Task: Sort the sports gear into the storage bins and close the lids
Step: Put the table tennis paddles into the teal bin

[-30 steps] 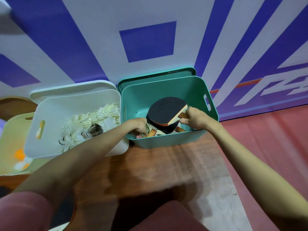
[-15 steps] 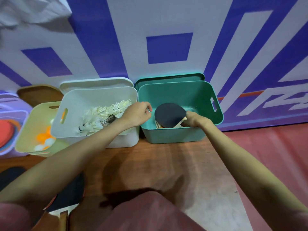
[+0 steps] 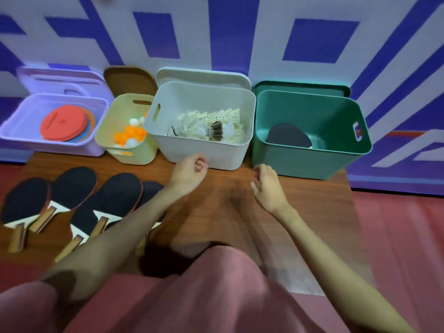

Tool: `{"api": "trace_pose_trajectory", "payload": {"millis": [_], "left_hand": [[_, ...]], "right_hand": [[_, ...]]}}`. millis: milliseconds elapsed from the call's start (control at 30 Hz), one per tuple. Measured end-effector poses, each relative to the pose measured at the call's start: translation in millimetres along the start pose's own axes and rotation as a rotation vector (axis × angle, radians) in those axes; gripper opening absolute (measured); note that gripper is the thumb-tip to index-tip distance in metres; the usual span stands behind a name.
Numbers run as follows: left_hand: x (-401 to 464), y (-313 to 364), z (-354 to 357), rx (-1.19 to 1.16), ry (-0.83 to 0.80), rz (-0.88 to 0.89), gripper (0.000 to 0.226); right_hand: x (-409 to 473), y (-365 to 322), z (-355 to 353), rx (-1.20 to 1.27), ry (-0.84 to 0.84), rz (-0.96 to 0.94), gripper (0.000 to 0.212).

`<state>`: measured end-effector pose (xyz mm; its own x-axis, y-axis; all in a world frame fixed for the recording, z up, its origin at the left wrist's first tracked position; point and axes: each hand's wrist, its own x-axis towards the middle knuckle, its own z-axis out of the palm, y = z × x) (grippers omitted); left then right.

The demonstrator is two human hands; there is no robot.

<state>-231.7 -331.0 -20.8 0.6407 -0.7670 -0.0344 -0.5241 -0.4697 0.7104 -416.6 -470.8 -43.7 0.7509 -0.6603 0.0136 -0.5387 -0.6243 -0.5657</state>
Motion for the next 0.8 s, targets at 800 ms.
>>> {"api": "trace_pose_trajectory", "payload": {"millis": [800], "left_hand": [[-124,-272,-111,0.206,-0.133,-0.703,0.061]], "right_hand": [[-68,-209,261,0.061,-0.550,0.487,0.034]]}}
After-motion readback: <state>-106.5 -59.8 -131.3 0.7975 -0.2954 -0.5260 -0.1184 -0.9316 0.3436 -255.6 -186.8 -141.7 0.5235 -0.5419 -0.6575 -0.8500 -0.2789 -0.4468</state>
